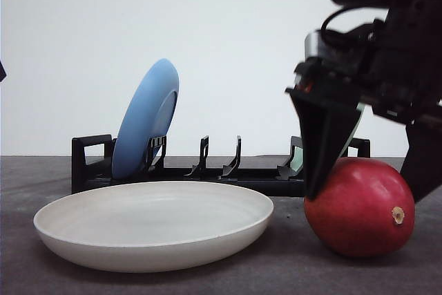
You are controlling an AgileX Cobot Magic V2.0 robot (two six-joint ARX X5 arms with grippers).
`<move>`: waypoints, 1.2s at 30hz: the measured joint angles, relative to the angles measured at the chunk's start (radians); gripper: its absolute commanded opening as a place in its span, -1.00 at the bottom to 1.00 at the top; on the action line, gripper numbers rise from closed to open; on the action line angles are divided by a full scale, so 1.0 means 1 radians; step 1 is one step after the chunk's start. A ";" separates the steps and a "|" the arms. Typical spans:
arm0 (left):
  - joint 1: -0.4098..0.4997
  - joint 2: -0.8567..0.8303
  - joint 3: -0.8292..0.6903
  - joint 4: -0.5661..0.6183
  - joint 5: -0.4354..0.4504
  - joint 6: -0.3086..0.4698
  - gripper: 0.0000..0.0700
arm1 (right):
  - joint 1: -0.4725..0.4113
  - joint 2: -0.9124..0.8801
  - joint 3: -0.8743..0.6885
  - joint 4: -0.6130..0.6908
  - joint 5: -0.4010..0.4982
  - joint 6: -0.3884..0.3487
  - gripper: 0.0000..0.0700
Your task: Place pomegranate in white plate
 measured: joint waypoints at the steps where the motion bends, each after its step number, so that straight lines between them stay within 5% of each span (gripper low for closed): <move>1: 0.000 0.000 0.000 0.000 0.000 0.000 -0.08 | 0.000 0.008 0.000 0.000 -0.005 0.000 0.60; 5: 0.000 0.000 0.000 0.000 0.000 0.000 -0.08 | 0.000 0.017 0.001 0.000 -0.024 0.000 0.26; 11: 0.000 0.000 0.000 0.000 0.000 0.000 -0.08 | -0.002 0.019 0.037 -0.087 -0.049 -0.009 0.26; 21: 0.000 0.000 0.000 0.000 0.000 0.000 -0.10 | 0.048 0.047 0.274 -0.257 -0.050 -0.177 0.26; 36: 0.000 0.000 0.000 0.000 0.000 0.000 -0.10 | 0.212 0.328 0.412 -0.010 -0.071 -0.248 0.26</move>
